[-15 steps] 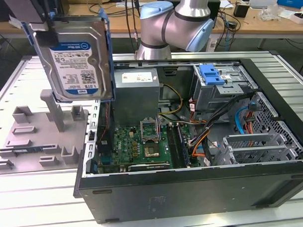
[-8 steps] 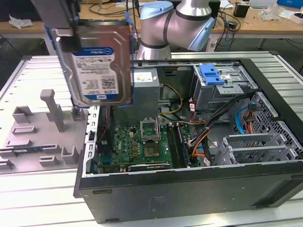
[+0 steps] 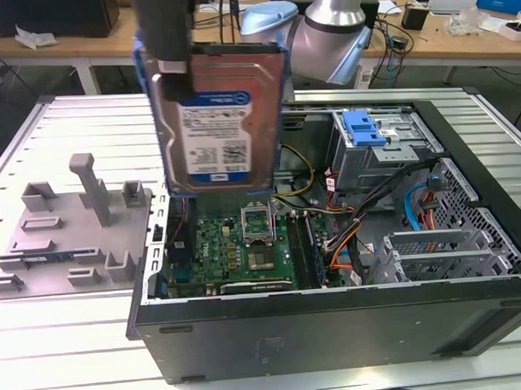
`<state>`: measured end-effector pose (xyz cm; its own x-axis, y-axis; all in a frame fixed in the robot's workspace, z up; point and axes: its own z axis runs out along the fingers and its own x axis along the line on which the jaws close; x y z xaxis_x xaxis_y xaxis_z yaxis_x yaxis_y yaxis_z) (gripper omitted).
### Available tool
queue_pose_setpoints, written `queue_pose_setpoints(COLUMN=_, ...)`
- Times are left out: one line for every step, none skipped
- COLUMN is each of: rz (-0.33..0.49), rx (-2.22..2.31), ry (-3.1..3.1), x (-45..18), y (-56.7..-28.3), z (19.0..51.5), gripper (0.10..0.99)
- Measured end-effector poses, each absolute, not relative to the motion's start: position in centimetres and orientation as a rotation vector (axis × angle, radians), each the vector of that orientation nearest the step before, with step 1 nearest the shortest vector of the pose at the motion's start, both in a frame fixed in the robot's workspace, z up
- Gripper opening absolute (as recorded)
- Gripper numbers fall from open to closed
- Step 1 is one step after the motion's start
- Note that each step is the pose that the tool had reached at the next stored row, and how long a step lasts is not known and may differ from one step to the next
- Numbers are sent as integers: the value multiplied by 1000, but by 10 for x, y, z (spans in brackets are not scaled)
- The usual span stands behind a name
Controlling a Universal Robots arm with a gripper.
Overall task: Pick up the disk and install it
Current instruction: 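Pick up the disk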
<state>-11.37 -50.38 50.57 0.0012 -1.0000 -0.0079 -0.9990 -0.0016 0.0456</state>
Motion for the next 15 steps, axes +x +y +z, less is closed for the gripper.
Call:
queue_pose_setpoints(rz=-59, rx=2203, ry=-2201, x=-108, y=-506, z=506, gripper=369)
queue_pose_setpoints(rz=-59, rx=2203, ry=-2200, x=-103, y=-508, z=506, gripper=369)
queue_pose_setpoints(rz=-60, rx=2203, ry=-2200, x=-96, y=-511, z=506, gripper=369)
queue_pose_setpoints(rz=-60, rx=2203, ry=-2200, x=-92, y=-513, z=506, gripper=369)
queue_pose_setpoints(rz=-60, rx=2203, ry=-2200, x=-83, y=-515, z=506, gripper=369)
queue_pose_setpoints(rz=-61, rx=2203, ry=-2200, x=-77, y=-517, z=506, gripper=369)
queue_pose_setpoints(rz=-61, rx=2203, ry=-2200, x=-73, y=-518, z=506, gripper=369)
queue_pose_setpoints(rz=-61, rx=2203, ry=-2200, x=-67, y=-519, z=506, gripper=369)
queue_pose_setpoints(rz=-61, rx=2203, ry=-2200, x=-62, y=-520, z=506, gripper=369)
queue_pose_setpoints(rz=-61, rx=2203, ry=-2200, x=-55, y=-520, z=506, gripper=369)
queue_pose_setpoints(rz=-61, rx=2203, ry=-2200, x=-51, y=-520, z=506, gripper=369)
queue_pose_setpoints(rz=-61, rx=2202, ry=-2200, x=-45, y=-520, z=506, gripper=369)
queue_pose_setpoints(rz=-61, rx=2203, ry=-2200, x=-40, y=-521, z=506, gripper=369)
queue_pose_setpoints(rz=-61, rx=2202, ry=-2200, x=-30, y=-521, z=505, gripper=369)
queue_pose_setpoints(rz=-61, rx=2203, ry=-2199, x=-21, y=-521, z=505, gripper=369)
